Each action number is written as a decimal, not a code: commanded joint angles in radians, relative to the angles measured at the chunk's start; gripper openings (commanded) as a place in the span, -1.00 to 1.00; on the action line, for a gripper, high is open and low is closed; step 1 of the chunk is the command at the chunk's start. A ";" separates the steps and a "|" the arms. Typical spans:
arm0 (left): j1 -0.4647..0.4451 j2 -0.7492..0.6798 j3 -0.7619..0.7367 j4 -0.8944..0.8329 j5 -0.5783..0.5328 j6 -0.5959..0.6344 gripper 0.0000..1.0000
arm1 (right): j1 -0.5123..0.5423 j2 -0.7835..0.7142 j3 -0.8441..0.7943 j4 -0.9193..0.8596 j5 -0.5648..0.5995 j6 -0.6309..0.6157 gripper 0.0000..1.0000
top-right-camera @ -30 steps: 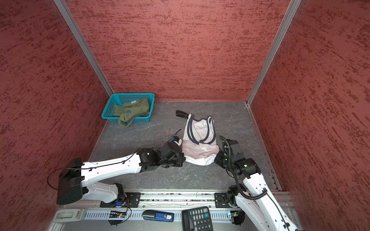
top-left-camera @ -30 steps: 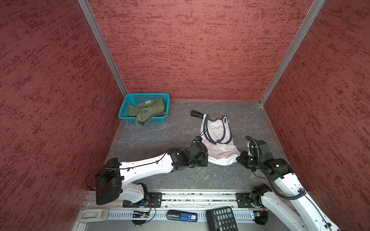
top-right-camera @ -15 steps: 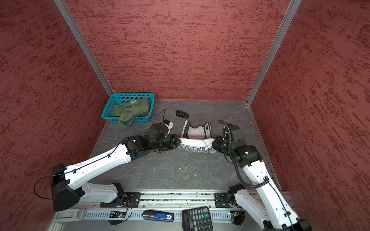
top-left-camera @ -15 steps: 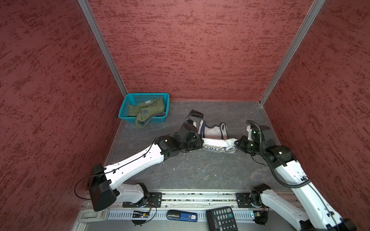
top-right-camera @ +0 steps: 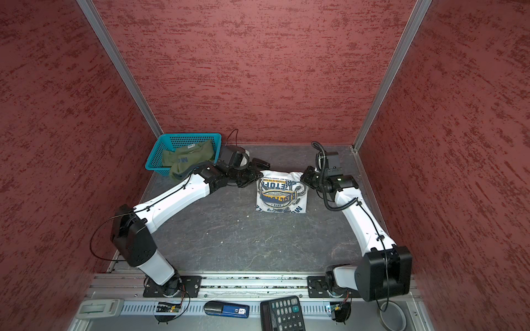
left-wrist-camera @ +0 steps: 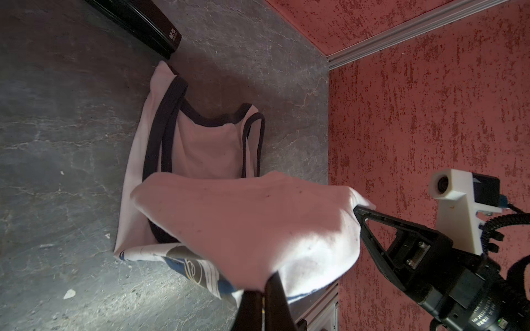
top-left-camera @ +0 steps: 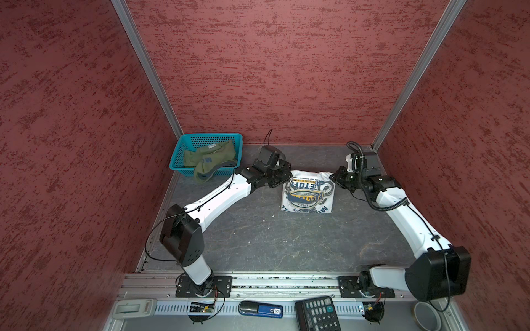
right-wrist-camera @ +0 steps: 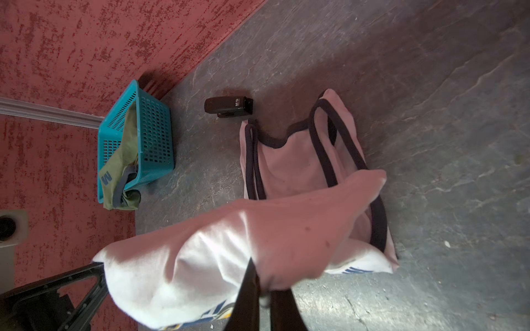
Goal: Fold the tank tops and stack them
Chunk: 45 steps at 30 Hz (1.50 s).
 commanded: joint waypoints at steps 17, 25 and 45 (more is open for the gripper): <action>0.118 0.442 0.368 0.009 0.066 -0.010 -0.55 | -0.104 0.422 0.158 0.260 -0.135 -0.011 -0.44; 0.176 0.672 0.707 -0.102 0.115 0.072 -0.31 | -0.123 0.578 0.330 0.227 -0.109 -0.042 -0.21; 0.126 0.580 0.363 -0.038 0.021 0.248 0.47 | -0.120 0.647 0.178 0.341 -0.039 -0.147 0.31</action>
